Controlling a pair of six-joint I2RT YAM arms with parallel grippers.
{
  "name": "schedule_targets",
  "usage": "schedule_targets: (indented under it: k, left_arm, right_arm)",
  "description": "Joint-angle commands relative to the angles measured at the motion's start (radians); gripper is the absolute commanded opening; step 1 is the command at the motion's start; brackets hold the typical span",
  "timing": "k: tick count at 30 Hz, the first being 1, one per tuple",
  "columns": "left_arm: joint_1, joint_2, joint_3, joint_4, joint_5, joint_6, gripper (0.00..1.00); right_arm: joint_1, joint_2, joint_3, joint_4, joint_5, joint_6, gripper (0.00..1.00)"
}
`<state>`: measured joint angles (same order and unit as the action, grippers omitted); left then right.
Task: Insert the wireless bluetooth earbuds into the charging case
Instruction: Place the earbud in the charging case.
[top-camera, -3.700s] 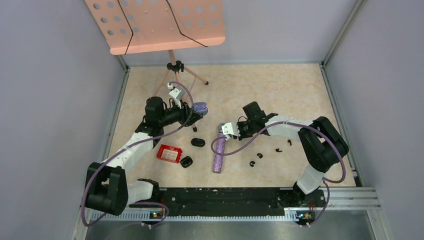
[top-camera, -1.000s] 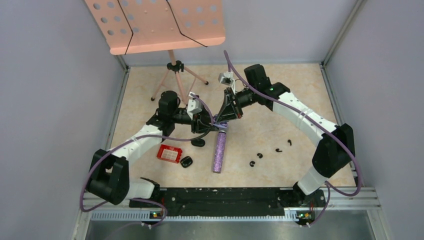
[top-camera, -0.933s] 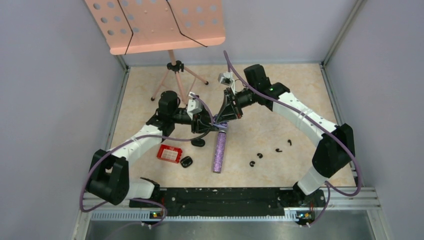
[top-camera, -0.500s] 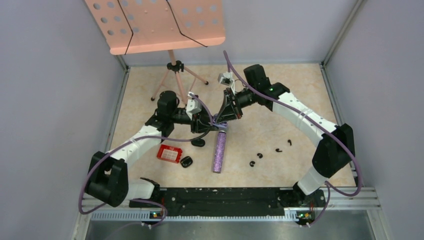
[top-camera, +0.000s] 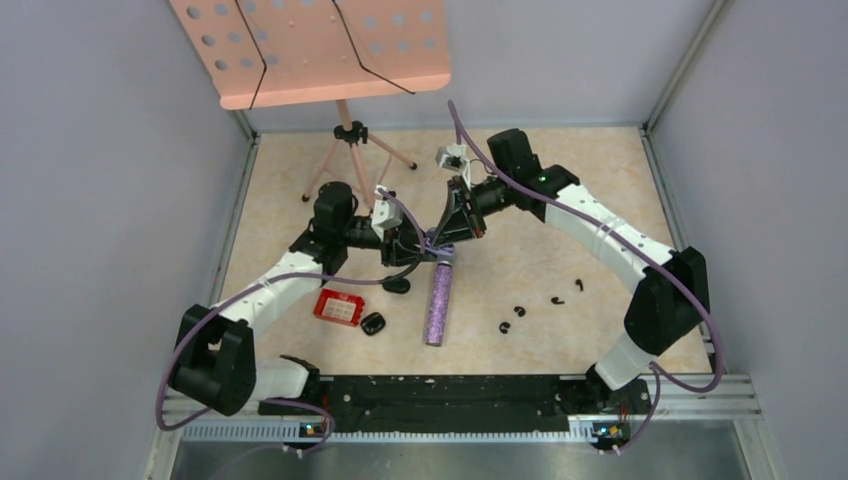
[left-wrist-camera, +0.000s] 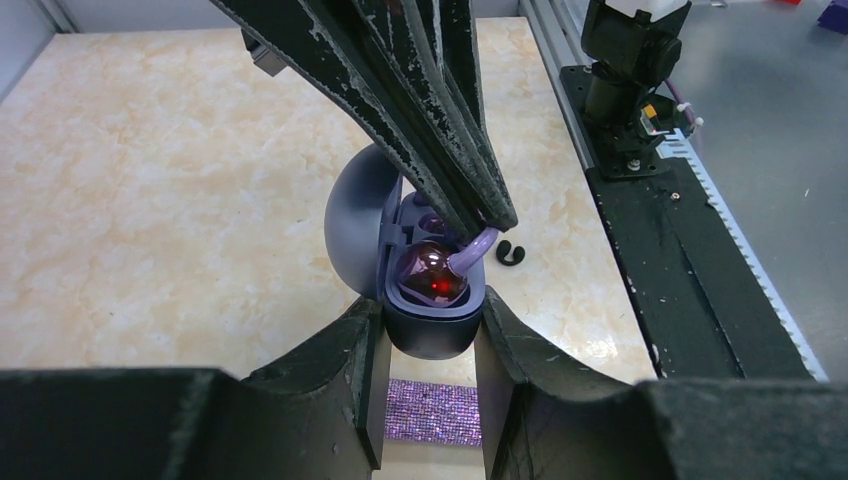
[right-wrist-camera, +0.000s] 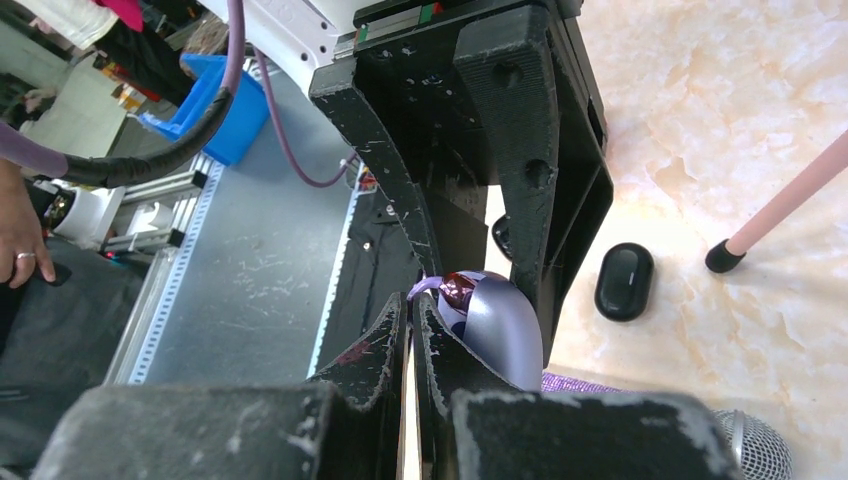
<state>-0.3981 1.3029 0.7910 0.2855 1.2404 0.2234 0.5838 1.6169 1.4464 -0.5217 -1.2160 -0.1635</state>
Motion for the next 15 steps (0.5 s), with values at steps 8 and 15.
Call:
schedule_targets:
  k: [8, 15]
  left_arm:
    - [-0.002, -0.064, 0.004, 0.059, 0.044, 0.079, 0.00]
    - [-0.004, -0.074, 0.044, -0.119, 0.072, 0.238, 0.00]
  right_arm:
    - [-0.012, 0.053, 0.021, 0.013, -0.100, -0.009, 0.00]
    - [-0.026, 0.066, 0.037, 0.013, -0.084, -0.030, 0.00]
